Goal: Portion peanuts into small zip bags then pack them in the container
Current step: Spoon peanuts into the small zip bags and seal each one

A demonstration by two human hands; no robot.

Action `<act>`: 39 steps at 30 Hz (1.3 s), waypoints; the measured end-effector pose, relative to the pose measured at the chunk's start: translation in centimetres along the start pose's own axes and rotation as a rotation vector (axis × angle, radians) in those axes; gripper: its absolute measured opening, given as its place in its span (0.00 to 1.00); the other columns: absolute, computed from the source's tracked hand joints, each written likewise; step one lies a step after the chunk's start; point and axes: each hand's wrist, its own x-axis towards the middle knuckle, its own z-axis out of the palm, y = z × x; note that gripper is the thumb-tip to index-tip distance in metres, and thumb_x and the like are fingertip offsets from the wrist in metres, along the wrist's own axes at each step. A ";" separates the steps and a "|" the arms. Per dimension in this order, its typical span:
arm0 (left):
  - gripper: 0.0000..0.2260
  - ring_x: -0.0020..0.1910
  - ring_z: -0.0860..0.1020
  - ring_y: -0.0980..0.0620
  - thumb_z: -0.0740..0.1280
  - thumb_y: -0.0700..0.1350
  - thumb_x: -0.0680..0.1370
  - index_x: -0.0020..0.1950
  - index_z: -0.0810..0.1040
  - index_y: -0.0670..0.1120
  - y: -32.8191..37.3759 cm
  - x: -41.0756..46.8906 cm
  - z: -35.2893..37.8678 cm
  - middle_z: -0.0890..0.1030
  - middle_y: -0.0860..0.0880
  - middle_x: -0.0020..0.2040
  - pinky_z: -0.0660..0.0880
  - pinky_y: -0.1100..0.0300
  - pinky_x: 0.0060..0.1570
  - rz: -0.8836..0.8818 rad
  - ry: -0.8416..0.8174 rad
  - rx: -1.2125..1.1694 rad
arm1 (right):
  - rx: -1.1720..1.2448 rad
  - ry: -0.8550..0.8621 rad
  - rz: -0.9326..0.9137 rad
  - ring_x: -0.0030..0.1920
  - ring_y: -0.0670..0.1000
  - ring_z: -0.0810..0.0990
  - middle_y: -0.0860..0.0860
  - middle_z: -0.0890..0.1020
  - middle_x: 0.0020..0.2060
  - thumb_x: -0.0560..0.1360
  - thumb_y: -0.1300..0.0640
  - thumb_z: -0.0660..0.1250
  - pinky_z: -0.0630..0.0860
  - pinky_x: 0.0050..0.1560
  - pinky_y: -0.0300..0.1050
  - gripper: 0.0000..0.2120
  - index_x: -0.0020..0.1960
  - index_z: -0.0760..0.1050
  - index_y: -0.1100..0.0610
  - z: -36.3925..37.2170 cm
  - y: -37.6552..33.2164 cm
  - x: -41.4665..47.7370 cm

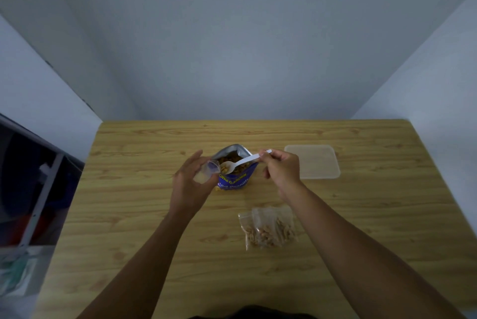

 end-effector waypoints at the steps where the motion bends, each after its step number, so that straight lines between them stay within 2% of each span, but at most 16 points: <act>1: 0.18 0.65 0.76 0.57 0.79 0.44 0.69 0.57 0.83 0.50 0.0 0.1 0.0 0.76 0.60 0.64 0.77 0.52 0.61 0.007 0.013 0.024 | 0.019 0.004 0.029 0.19 0.45 0.71 0.53 0.85 0.35 0.77 0.59 0.72 0.72 0.24 0.37 0.03 0.48 0.84 0.59 -0.2 -0.1 0.1; 4: 0.18 0.57 0.77 0.57 0.79 0.42 0.68 0.57 0.83 0.47 0.3 0.5 0.1 0.78 0.52 0.60 0.77 0.55 0.56 0.031 0.065 0.068 | 0.081 0.012 0.099 0.20 0.46 0.71 0.50 0.86 0.34 0.77 0.59 0.73 0.72 0.25 0.37 0.03 0.47 0.84 0.59 -1.1 -0.2 0.3; 8: 0.19 0.49 0.77 0.55 0.77 0.42 0.69 0.60 0.83 0.47 1.3 1.1 0.3 0.77 0.50 0.50 0.76 0.58 0.52 0.011 0.078 0.087 | 0.120 0.025 0.142 0.21 0.48 0.71 0.54 0.86 0.37 0.76 0.59 0.73 0.70 0.23 0.38 0.03 0.46 0.84 0.60 -1.9 -0.4 0.6; 14: 0.18 0.44 0.79 0.53 0.77 0.42 0.69 0.58 0.83 0.47 2.3 1.5 0.5 0.80 0.50 0.47 0.77 0.55 0.48 0.019 0.007 0.109 | 0.152 0.017 0.149 0.23 0.48 0.71 0.53 0.87 0.37 0.77 0.59 0.73 0.73 0.27 0.41 0.03 0.46 0.83 0.59 -3.1 -1.6 0.7; 20: 0.15 0.42 0.79 0.56 0.75 0.42 0.68 0.53 0.84 0.53 3.8 1.6 0.7 0.82 0.56 0.42 0.76 0.57 0.45 0.009 -0.042 0.093 | 0.207 -0.022 0.094 0.22 0.48 0.71 0.57 0.87 0.41 0.77 0.60 0.73 0.70 0.25 0.39 0.04 0.48 0.83 0.61 -4.2 -3.5 1.0; 25: 0.15 0.43 0.81 0.60 0.75 0.41 0.69 0.54 0.84 0.53 5.1 1.9 0.8 0.85 0.57 0.44 0.75 0.65 0.42 0.014 -0.110 0.044 | 0.226 -0.060 0.028 0.22 0.48 0.70 0.56 0.86 0.38 0.77 0.61 0.72 0.69 0.24 0.39 0.04 0.49 0.83 0.62 -4.7 -5.3 0.7; 30: 0.16 0.43 0.82 0.58 0.75 0.42 0.69 0.56 0.84 0.54 5.6 2.0 0.9 0.84 0.56 0.44 0.79 0.61 0.43 0.013 -0.133 0.020 | 0.136 -0.080 -0.040 0.22 0.48 0.71 0.55 0.87 0.40 0.78 0.60 0.72 0.70 0.25 0.39 0.04 0.47 0.84 0.61 -4.6 -6.6 0.0; 33: 0.16 0.43 0.82 0.57 0.76 0.41 0.68 0.52 0.84 0.57 5.9 2.1 0.9 0.85 0.57 0.43 0.79 0.60 0.43 0.009 -0.147 -0.005 | 0.050 -0.084 -0.103 0.22 0.48 0.71 0.53 0.88 0.38 0.78 0.59 0.72 0.71 0.25 0.38 0.06 0.45 0.85 0.60 -4.5 -7.0 -0.3; 36: 0.17 0.43 0.82 0.58 0.76 0.41 0.68 0.53 0.84 0.58 6.3 2.2 1.0 0.85 0.56 0.43 0.80 0.61 0.44 -0.030 -0.165 -0.030 | -0.019 -0.113 -0.210 0.22 0.47 0.71 0.53 0.87 0.37 0.77 0.58 0.72 0.72 0.25 0.39 0.06 0.44 0.85 0.60 -4.1 -7.3 -0.6; 39: 0.16 0.41 0.82 0.56 0.75 0.41 0.69 0.52 0.84 0.59 6.8 2.4 1.3 0.85 0.54 0.40 0.78 0.61 0.42 -0.039 -0.167 -0.043 | -0.108 -0.168 -0.344 0.23 0.48 0.73 0.53 0.87 0.37 0.77 0.58 0.72 0.75 0.27 0.41 0.04 0.47 0.85 0.58 -3.4 -7.7 -0.9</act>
